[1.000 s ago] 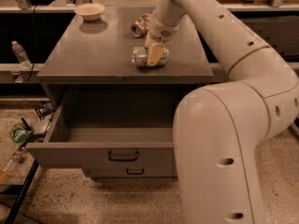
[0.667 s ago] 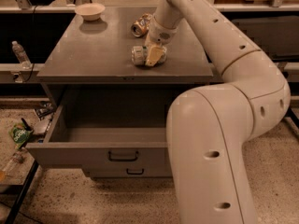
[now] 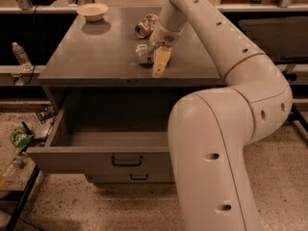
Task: Pick 7up can from top drawer and place on counter
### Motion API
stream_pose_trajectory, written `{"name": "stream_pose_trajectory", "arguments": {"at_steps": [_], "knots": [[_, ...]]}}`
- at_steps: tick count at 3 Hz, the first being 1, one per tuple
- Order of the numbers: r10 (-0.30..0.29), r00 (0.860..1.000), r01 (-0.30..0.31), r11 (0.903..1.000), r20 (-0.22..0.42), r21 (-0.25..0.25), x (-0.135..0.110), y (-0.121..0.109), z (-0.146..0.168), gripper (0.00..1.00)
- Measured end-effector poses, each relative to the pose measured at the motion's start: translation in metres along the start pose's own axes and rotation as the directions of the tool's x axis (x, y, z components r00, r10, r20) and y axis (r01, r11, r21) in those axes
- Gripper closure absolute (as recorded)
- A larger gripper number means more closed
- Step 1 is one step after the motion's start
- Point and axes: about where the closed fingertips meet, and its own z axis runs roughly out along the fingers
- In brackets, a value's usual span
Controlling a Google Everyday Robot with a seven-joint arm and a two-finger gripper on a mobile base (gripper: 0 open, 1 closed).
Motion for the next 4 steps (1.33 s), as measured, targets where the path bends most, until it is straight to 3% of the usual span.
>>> {"name": "stream_pose_trajectory", "arguments": {"at_steps": [1,2,3,4], "knots": [[0.025,1.000,-0.025,0.9989,0.002,0.038,0.007,-0.007,-0.011,0.00],[0.087,0.996,-0.087,0.9879,0.007,0.128,0.030,-0.011,-0.048,0.00],[0.140,0.990,-0.140,0.9691,0.014,0.203,0.052,-0.007,-0.084,0.00],[0.175,0.984,-0.177,0.9314,0.035,0.318,0.071,0.012,-0.126,0.00]]}}
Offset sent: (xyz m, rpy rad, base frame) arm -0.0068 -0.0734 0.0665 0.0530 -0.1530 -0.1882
